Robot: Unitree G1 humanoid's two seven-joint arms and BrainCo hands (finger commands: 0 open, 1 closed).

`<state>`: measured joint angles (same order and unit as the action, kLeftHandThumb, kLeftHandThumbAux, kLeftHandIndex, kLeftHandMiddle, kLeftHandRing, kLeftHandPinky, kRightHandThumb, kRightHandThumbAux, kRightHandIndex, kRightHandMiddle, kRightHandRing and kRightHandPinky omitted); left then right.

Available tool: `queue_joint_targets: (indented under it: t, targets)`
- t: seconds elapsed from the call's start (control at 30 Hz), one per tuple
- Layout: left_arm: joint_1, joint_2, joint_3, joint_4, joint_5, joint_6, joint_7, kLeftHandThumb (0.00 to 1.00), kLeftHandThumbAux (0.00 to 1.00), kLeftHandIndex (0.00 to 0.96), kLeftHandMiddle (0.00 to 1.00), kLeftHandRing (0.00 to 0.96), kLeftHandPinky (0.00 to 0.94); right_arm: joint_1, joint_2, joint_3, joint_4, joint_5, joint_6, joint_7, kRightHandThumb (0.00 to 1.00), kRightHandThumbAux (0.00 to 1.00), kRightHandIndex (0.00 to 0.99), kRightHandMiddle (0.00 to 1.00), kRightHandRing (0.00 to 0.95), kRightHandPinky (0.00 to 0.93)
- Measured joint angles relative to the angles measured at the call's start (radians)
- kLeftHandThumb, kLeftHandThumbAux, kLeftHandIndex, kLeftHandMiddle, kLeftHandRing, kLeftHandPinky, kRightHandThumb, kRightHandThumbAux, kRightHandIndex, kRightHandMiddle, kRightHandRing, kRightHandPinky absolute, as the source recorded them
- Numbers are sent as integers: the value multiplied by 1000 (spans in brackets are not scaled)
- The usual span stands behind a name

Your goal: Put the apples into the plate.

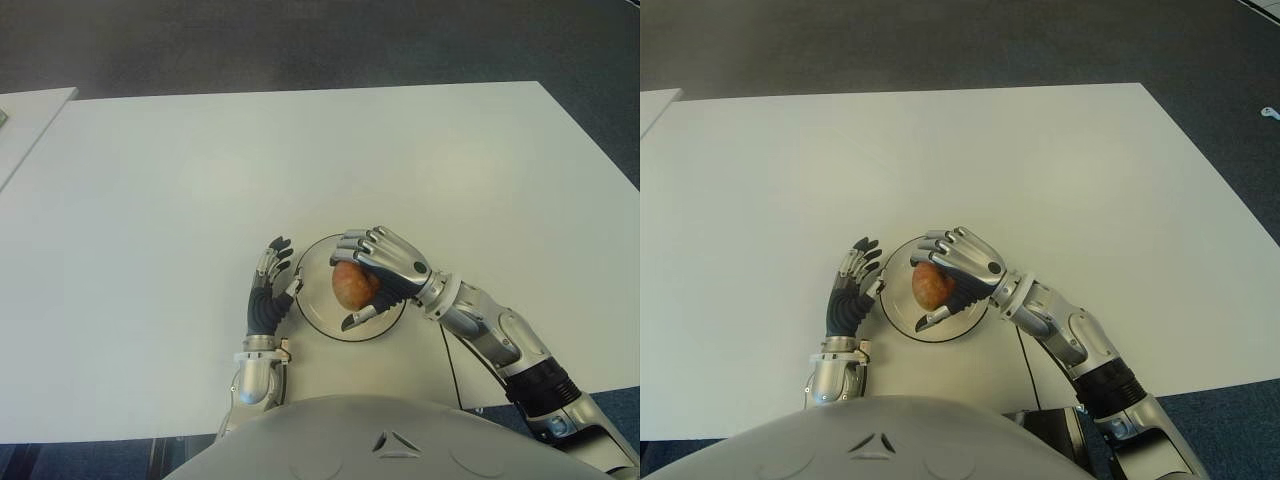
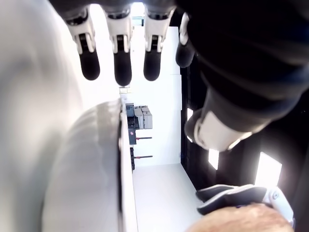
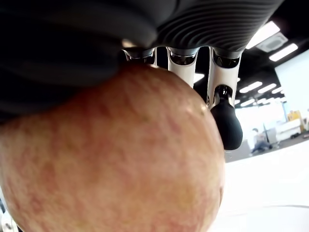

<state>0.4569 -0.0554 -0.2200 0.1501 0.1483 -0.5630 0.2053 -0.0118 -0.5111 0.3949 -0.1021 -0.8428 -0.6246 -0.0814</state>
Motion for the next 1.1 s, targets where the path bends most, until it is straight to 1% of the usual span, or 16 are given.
queue_joint_targets:
  t: [0.17, 0.33, 0.37, 0.4, 0.43, 0.47, 0.5, 0.53, 0.57, 0.63, 0.67, 0.7, 0.73, 0.77, 0.9, 1.1]
  targets:
    - [18, -4, -12, -33, 0, 40, 12, 144, 724, 129, 201, 237, 277, 0, 1, 14, 27, -22, -6, -8, 710, 715, 440, 858, 854, 846]
    - [42, -14, -33, -67, -1, 70, 23, 137, 716, 123, 205, 239, 270, 0, 4, 23, 52, -42, -7, -18, 710, 716, 440, 862, 857, 845]
    - [45, -15, -35, -73, -2, 78, 23, 135, 717, 122, 206, 238, 269, 0, 4, 23, 55, -46, -7, -23, 710, 716, 440, 855, 847, 812]
    - [45, -16, -35, -76, -2, 82, 23, 134, 718, 122, 206, 238, 268, 0, 4, 22, 56, -49, -7, -27, 710, 716, 440, 853, 844, 800]
    - [47, -16, -35, -79, -3, 87, 23, 132, 718, 121, 206, 236, 259, 0, 4, 22, 56, -54, -7, -32, 709, 715, 440, 821, 799, 730]
    - [48, -17, -36, -83, -2, 92, 23, 132, 719, 121, 206, 235, 256, 0, 4, 22, 56, -57, -7, -37, 708, 715, 440, 810, 782, 706]
    - [49, -17, -36, -88, -2, 96, 23, 133, 720, 119, 203, 231, 243, 0, 4, 22, 56, -59, -7, -42, 698, 717, 433, 696, 656, 591]
    - [50, -18, -36, -92, -2, 101, 23, 134, 721, 118, 201, 228, 235, -1, 4, 21, 56, -60, -8, -44, 691, 717, 429, 623, 574, 516]
    - [51, -18, -36, -96, -2, 107, 23, 137, 725, 118, 198, 224, 231, -1, 4, 21, 56, -62, -7, -46, 685, 718, 422, 499, 452, 414]
    - [51, -19, -37, -101, -1, 116, 23, 141, 727, 118, 196, 220, 227, -2, 3, 20, 55, -66, -6, -46, 680, 719, 417, 391, 344, 324]
    - [52, -19, -37, -103, -1, 119, 23, 143, 729, 118, 194, 218, 225, -2, 2, 20, 54, -69, -4, -46, 540, 646, 363, 308, 261, 250]
    - [52, -19, -37, -104, -1, 121, 23, 144, 730, 120, 191, 215, 225, -2, 1, 19, 52, -75, -1, -45, 429, 591, 278, 218, 171, 162]
    - [52, -19, -37, -105, -1, 123, 23, 145, 730, 121, 190, 214, 225, -2, 1, 19, 49, -81, 6, -41, 389, 572, 248, 185, 139, 131]
    - [52, -19, -37, -105, -1, 126, 23, 146, 728, 120, 185, 210, 224, -2, 0, 19, 44, -88, 14, -34, 312, 534, 172, 119, 88, 83]
    - [51, -19, -36, -105, -1, 128, 23, 145, 711, 110, 175, 205, 239, -3, -10, 19, 15, -120, 54, 15, 172, 466, 40, 25, 18, 17]
    - [52, -19, -36, -105, 0, 128, 25, 158, 688, 104, 170, 205, 250, -3, -24, 20, -4, -129, 80, 67, 122, 437, 4, 2, 1, 1]
